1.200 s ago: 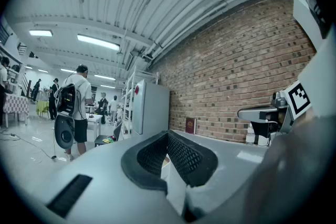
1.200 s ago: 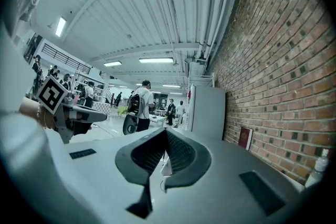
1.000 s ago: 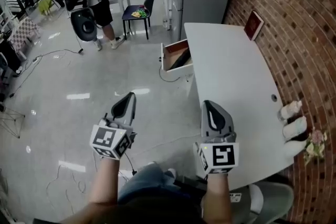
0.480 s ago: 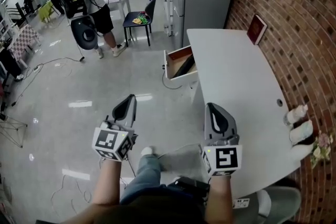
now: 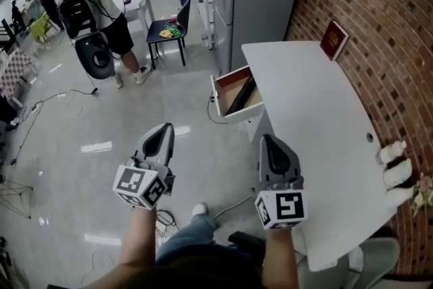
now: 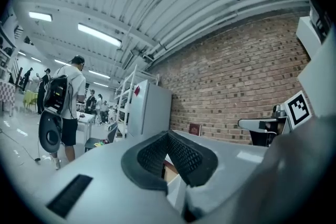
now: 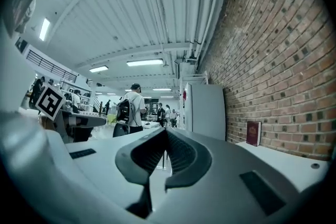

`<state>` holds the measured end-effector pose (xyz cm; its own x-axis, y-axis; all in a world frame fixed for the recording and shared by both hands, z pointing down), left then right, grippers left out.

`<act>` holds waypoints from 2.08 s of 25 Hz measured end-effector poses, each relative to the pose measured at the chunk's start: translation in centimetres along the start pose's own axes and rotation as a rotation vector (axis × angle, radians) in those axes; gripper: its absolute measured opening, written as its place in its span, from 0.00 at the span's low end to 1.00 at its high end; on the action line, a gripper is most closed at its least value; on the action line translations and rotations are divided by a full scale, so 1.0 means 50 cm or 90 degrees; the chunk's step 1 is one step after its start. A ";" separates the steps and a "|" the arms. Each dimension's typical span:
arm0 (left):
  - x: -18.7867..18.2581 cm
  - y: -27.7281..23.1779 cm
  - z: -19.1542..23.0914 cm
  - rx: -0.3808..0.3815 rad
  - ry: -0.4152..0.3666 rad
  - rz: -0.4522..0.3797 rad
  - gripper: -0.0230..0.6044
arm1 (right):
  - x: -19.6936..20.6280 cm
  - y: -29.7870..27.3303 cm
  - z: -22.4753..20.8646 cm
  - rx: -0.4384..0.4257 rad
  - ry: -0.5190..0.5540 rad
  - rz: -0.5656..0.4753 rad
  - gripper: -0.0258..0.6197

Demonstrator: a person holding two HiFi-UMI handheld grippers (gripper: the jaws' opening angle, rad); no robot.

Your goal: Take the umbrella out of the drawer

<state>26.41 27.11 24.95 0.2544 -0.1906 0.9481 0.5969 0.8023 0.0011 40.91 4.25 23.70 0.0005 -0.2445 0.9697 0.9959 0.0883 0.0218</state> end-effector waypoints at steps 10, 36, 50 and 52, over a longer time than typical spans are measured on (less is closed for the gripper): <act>-0.046 -0.112 0.182 0.054 -0.037 0.053 0.03 | -0.013 -0.175 0.090 0.067 0.033 0.046 0.03; -0.013 -0.450 0.356 0.113 -0.085 0.124 0.03 | 0.108 -0.501 0.019 0.110 0.052 0.115 0.03; 0.066 -0.826 0.300 0.274 -0.100 0.233 0.03 | 0.228 -0.629 -0.179 0.249 -0.026 0.200 0.03; 0.081 -0.862 0.287 0.289 -0.102 0.242 0.03 | 0.247 -0.635 -0.202 0.260 -0.022 0.218 0.03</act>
<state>-9.21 -0.13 33.30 0.2480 0.2159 0.9444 0.0932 0.9650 -0.2451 10.22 -11.32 32.51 0.3093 -0.1050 0.9451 0.8230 0.5274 -0.2108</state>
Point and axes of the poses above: the fingertips, and each gripper's own axes: y backward along the fingers, z to its left, x out of its underside, the point moved 6 cm from there along y, backward along the fingers, and after that the axes turned 11 degrees about y, right-handed, at the moved point
